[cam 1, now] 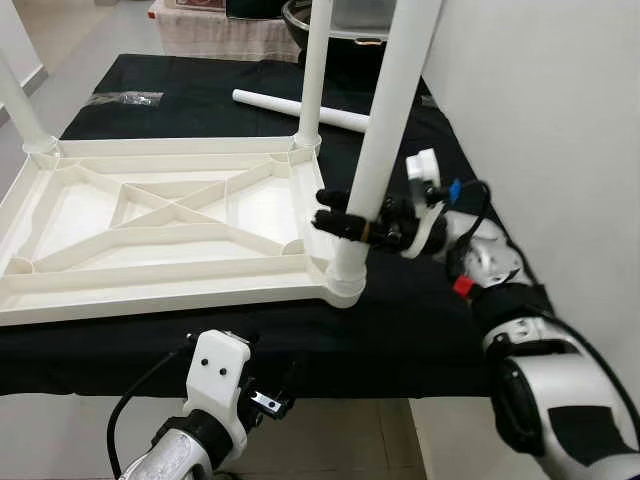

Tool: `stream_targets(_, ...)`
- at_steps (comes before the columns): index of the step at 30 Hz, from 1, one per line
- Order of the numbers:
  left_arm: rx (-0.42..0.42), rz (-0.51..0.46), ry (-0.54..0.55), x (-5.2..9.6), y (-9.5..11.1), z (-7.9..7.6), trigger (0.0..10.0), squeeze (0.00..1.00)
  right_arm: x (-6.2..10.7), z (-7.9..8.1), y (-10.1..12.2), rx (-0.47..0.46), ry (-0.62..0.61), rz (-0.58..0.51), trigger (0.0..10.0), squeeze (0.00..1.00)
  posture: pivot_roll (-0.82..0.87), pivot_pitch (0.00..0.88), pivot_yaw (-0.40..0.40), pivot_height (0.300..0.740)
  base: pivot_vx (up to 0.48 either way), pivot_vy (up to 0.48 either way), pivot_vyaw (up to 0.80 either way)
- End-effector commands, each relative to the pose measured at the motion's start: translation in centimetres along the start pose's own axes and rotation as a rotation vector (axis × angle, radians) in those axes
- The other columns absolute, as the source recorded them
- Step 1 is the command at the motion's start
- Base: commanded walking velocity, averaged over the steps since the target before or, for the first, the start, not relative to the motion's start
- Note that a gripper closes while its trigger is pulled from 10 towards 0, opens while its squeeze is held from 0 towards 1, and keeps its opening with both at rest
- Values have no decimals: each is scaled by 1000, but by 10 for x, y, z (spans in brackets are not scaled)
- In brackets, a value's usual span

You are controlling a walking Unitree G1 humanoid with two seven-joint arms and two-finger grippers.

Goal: Building children table

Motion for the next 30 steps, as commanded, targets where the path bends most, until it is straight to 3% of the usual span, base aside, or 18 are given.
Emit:
stream_targets(1, -8, 8, -6, 0, -2, -3, 10000, 0, 0, 0, -14, -32, -72, 25, 0, 0, 178, 144, -115, 740, 0, 0, 0)
stream_targets(5, -8, 6, -4, 0, -2, -2, 10000, 0, 4, -2, -18, -11, -187, 17, 0, 0, 175, 143, -115, 740, 0, 0, 0)
stream_targets(6, -8, 5, -5, -1, -2, -2, 10000, 0, 11, -6, -21, 26, -378, 12, 0, 0, 168, 143, -113, 740, 0, 0, 0)
stream_targets(8, -8, 5, -5, -1, -2, -2, 10000, 0, 11, -6, -21, 26, -378, 12, 0, 0, 168, 143, -113, 740, 0, 0, 0)
stream_targets(9, -8, 5, -8, -2, -2, -2, 10000, 0, 15, -8, -26, 39, -567, 3, 0, 0, 157, 142, -108, 740, 0, 0, 0)
stream_targets(11, -8, 5, -8, -2, -2, -2, 10000, 0, 15, -8, -26, 39, -567, 3, 0, 0, 157, 142, -108, 740, 0, 0, 0)
stream_targets(12, -8, 5, -10, -2, -2, -2, 10000, 0, 19, -11, -27, 64, -719, 4, 0, 0, 155, 141, -107, 740, 0, 0, 0)
stream_targets(13, -8, 5, -10, -2, -2, -2, 10000, 0, 19, -11, -27, 64, -719, 4, 0, 0, 155, 141, -107, 740, 0, 0, 0)
stream_targets(15, -9, 4, -13, -3, -2, -2, 10000, 0, 26, -12, -31, 70, -1030, 2, 0, 0, 152, 142, -105, 740, 0, 0, 0)
stream_targets(16, -9, 4, -13, -3, -2, -2, 10000, 0, 26, -12, -31, 70, -1030, 2, 0, 0, 152, 142, -105, 740, 0, 0, 0)
stream_targets(17, -8, 3, -11, -3, -2, -2, 10000, 0, 28, -9, -31, 102, -1141, 18, 0, 0, 152, 142, -105, 740, 0, 0, 0)
stream_targets(18, -8, 3, -11, -3, -2, -2, 10000, 0, 28, -9, -31, 102, -1141, 18, 0, 0, 152, 142, -105, 740, 0, 0, 0)
stream_targets(19, -8, 3, -9, -3, -2, -1, 10000, 0, 24, -1, -31, 121, -1312, 21, 0, 0, 152, 142, -104, 740, 0, 0, 0)
stream_targets(23, -8, 3, -9, -3, -2, -2, 10000, 0, 20, 2, -29, 131, -1356, 10, 0, 0, 150, 143, -106, 740, 0, 0, 0)
stream_targets(24, -9, 3, -9, -4, -2, -2, 10000, 0, 14, 6, -28, 110, -1424, -3, 0, 0, 152, 143, -108, 740, 0, 0, 0)
stream_targets(27, -9, 3, -9, -4, -2, -2, 10000, 0, 14, 6, -28, 110, -1424, -3, 0, 0, 152, 143, -108, 740, 0, 0, 0)
stream_targets(29, -8, 3, -9, -4, -2, -2, 10000, 0, 6, 8, -29, 84, -1485, -13, 0, 0, 151, 144, -109, 740, 0, 0, 0)
stream_targets(30, -8, 2, -8, -4, -2, -2, 10000, 0, -5, 7, -33, 28, -1551, -21, 0, 0, 156, 147, -114, 740, 0, 0, 0)
Point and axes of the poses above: a point about 5 cm out from each wrist's last joint towards the gripper, its own x axis pointing back from the gripper into the wrist, its own y axis along the axis of the wrist's last joint, z = x × y, the point moved 2 cm from there along -x, pointing out of the wrist towards the gripper
